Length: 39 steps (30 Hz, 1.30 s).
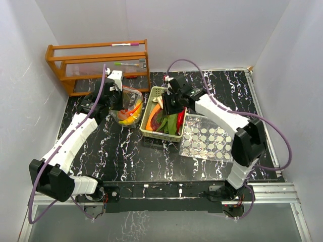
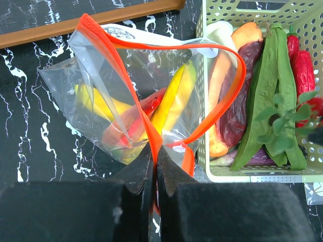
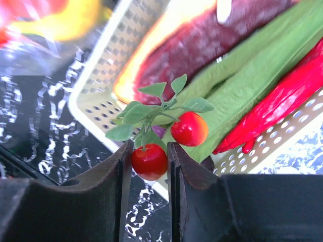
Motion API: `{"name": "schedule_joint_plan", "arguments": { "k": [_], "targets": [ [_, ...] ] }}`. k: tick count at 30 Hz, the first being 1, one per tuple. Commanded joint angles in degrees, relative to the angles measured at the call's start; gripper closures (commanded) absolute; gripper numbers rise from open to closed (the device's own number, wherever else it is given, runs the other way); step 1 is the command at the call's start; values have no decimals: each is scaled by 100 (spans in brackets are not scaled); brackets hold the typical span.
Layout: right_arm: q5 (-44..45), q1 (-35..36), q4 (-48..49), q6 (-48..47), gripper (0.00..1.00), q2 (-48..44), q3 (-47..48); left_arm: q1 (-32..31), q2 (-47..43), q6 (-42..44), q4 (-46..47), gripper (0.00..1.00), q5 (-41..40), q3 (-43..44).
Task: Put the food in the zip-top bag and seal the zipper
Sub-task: Pick up the fake fruit from the bin, then place the fake fruit in the zipper food storage bag.
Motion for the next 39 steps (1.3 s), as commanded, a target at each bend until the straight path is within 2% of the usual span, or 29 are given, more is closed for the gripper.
{"name": "schedule_joint_plan", "arguments": {
  "k": [1, 15, 22, 31, 32, 33, 39],
  "targets": [
    [-149, 11, 152, -89, 89, -676, 638, -19, -183, 10, 78, 100, 49, -38],
    [-1336, 72, 1234, -138, 90, -700, 1152, -23, -150, -53, 189, 100, 161, -83],
    [-2041, 113, 1942, 159, 91, -287, 1500, -19, -151, -84, 199, 100, 219, -87],
    [-2059, 318, 2261, 272, 90, 635, 1902, -23, -175, -120, 225, 100, 277, -75],
    [-1987, 373, 2217, 239, 88, 780, 2012, -22, -191, -124, 220, 100, 285, -82],
    [-1850, 431, 2185, 215, 79, 909, 2124, -19, -202, -131, 227, 100, 288, -93],
    [-1078, 590, 2158, 59, 47, 1201, 2388, -19, -229, -164, 234, 100, 321, -141]
  ]
}}
